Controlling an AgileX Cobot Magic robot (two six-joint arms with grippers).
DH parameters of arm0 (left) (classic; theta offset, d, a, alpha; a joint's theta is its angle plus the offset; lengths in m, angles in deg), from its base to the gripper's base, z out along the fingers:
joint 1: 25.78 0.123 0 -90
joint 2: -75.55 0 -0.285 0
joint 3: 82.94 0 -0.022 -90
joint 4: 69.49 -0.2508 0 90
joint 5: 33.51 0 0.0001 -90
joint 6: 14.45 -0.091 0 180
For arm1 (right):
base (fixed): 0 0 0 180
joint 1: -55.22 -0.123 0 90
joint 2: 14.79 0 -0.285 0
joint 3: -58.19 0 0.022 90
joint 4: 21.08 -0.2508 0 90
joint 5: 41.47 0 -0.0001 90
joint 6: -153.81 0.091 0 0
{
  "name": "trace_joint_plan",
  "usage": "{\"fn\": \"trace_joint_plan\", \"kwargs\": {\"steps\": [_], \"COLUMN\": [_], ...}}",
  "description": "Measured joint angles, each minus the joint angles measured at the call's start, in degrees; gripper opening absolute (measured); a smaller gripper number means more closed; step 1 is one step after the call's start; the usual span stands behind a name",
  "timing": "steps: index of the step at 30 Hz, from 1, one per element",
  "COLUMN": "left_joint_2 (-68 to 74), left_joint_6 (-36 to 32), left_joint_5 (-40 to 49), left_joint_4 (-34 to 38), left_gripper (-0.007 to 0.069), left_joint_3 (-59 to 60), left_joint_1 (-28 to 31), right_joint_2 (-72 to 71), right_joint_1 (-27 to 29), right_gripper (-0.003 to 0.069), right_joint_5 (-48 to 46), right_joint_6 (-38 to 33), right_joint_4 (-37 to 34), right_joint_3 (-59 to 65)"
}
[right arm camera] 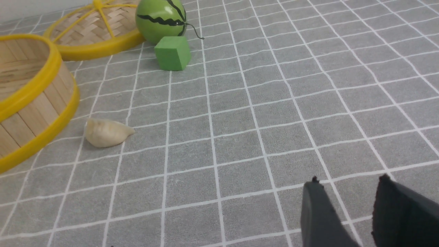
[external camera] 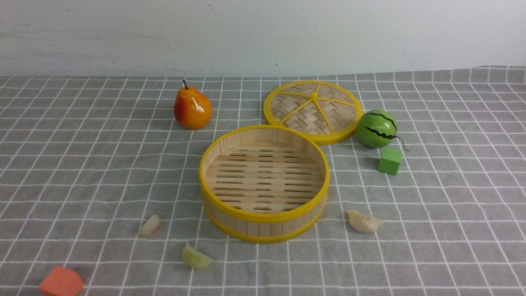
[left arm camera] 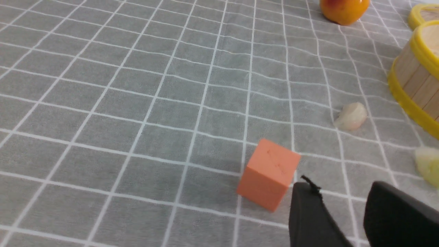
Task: Put the dumplings into the steamer on the table with the grey tablecloth.
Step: 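Reach for and grasp a dumpling on the table with the left gripper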
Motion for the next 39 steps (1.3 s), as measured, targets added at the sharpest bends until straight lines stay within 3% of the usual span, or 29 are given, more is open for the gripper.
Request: {"fn": "trace_joint_plan", "kwargs": {"steps": [4, 5, 8, 10, 17, 21, 23, 26, 27, 28, 29, 30, 32, 36, 39], "left_joint_2": [0.0, 0.0, 0.0, 0.0, 0.0, 0.0, 0.0, 0.0, 0.0, 0.86, 1.41, 5.06, 11.87, 26.34, 37.42], "left_joint_6": [10.56, 17.16, 24.28, 24.98, 23.74, 22.87, 21.51, 9.86, 9.86, 3.48, 2.08, -2.53, -6.54, -11.92, -14.71], "left_joint_5": [-5.0, -7.54, -10.13, -10.77, -11.36, -9.19, -7.46, 0.53, 1.08, 5.03, 6.73, 10.85, 15.88, 27.11, 36.75], "left_joint_4": [13.83, 24.54, 37.03, 40.86, 45.94, 49.88, 49.88, 46.98, 46.63, 43.87, 42.59, 39.08, 34.24, 24.89, 16.74], "left_gripper": [0.0237, 0.0237, 0.0237, 0.0237, 0.0237, 0.0237, 0.0237, 0.0216, 0.0213, 0.0172, 0.015, 0.0074, -0.001, -0.0014, -0.0014], "left_joint_3": [0.0, 0.0, 0.0, 0.0, 0.0, -0.61, -1.67, -9.13, -9.68, -13.69, -15.48, -19.63, -25.68, -37.2, -46.1], "left_joint_1": [0.0, 0.0, 0.0, 0.0, 0.0, 0.0, 0.0, 0.0, 0.0, 0.0, 0.0, 0.0, 0.0, 0.0, -1.43], "right_joint_2": [0.0, 0.0, 0.0, 0.0, 0.0, 0.0, 0.0, 0.0, 0.14, 1.48, 2.59, 6.82, 12.41, 27.95, 38.48], "right_joint_1": [0.0, 0.0, 0.0, 0.0, 0.0, 0.0, 0.0, 0.0, 0.0, 0.0, 0.0, 0.0, 0.0, -0.61, -4.85], "right_gripper": [0.024, 0.024, 0.024, 0.024, 0.024, 0.024, 0.024, 0.0206, 0.0202, 0.016, 0.0144, 0.0058, 0.0001, -0.002, -0.002], "right_joint_5": [0.11, 0.11, 0.11, 0.26, 2.46, 1.03, 0.34, -2.29, -2.35, -2.52, -2.6, -2.6, -2.8, -7.27, -16.74], "right_joint_6": [4.89, 9.74, 18.47, 20.92, 18.44, 9.61, 7.65, -2.24, -3.41, -7.63, -8.85, -13.99, -17.92, -25.57, -27.89], "right_joint_4": [-9.05, -18.46, -32.45, -38.15, -41.94, -42.79, -42.94, -42.89, -42.83, -41.53, -41.1, -38.79, -36.57, -30.94, -25.82], "right_joint_3": [0.06, 0.17, 0.37, 0.37, 0.37, 0.29, -0.01, -4.57, -4.95, -7.8, -9.12, -13.42, -17.66, -29.18, -38.49]}}
